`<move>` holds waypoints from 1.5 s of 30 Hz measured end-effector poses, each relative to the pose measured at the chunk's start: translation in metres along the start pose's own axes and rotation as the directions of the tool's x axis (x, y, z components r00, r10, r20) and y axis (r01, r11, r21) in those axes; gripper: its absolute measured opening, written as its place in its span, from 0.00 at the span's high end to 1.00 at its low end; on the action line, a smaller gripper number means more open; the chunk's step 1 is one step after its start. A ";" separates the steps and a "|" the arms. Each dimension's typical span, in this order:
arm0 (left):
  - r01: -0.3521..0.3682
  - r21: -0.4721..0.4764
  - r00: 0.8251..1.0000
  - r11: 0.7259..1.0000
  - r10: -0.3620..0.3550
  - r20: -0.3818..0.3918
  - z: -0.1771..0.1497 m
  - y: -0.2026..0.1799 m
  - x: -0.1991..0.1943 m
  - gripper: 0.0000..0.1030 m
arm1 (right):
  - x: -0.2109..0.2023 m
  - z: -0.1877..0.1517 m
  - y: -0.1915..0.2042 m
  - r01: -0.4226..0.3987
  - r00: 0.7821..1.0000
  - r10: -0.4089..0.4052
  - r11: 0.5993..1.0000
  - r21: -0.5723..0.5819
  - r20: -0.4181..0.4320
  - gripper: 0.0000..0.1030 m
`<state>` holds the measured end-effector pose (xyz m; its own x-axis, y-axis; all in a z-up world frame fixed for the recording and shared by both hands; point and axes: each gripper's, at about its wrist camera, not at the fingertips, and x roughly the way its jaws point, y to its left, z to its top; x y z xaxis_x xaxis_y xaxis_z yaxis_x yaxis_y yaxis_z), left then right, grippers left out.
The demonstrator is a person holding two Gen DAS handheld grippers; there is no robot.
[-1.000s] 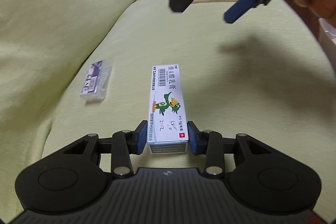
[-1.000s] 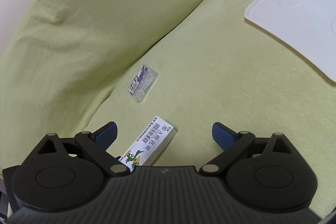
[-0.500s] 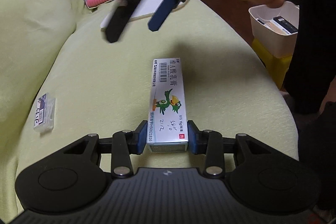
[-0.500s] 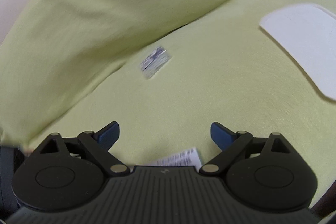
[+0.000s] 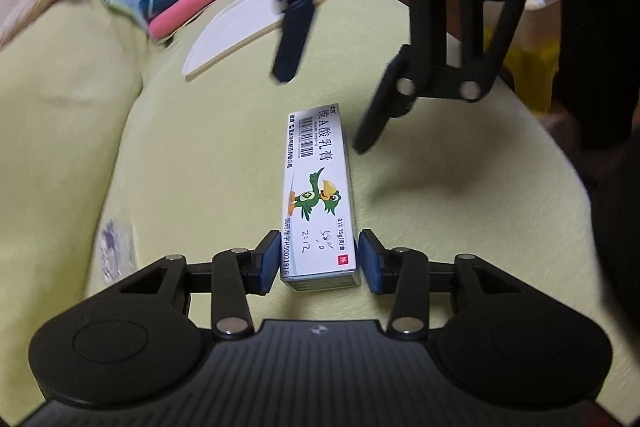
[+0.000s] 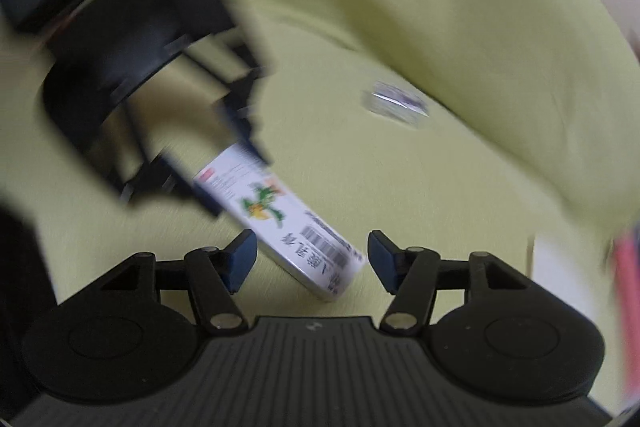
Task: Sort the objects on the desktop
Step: 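Hold the box with the left gripper while the right gripper closes on it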
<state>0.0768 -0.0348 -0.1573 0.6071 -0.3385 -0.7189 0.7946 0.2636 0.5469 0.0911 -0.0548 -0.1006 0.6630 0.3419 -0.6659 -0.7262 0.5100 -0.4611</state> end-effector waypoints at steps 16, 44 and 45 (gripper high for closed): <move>-0.073 0.215 0.997 0.974 0.065 0.046 0.006 -0.029 0.016 0.53 | 0.027 0.007 0.037 -0.025 0.987 -0.048 0.893 -0.450 -0.151 0.64; -0.033 0.033 0.999 0.999 0.032 0.036 0.003 -0.016 -0.004 0.50 | -0.001 0.011 -0.015 -0.162 0.909 0.302 0.891 0.425 -0.287 0.66; -0.031 0.029 0.999 0.999 0.030 0.038 0.002 -0.017 -0.005 0.50 | 0.002 0.013 -0.016 -0.164 0.908 0.308 0.886 0.433 -0.285 0.66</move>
<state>0.0605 -0.0389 -0.1619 0.6305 -0.3649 -0.6851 0.7750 0.2480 0.5812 0.1065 -0.0520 -0.0864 0.3265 0.2424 -0.9136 -0.6737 0.7376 -0.0451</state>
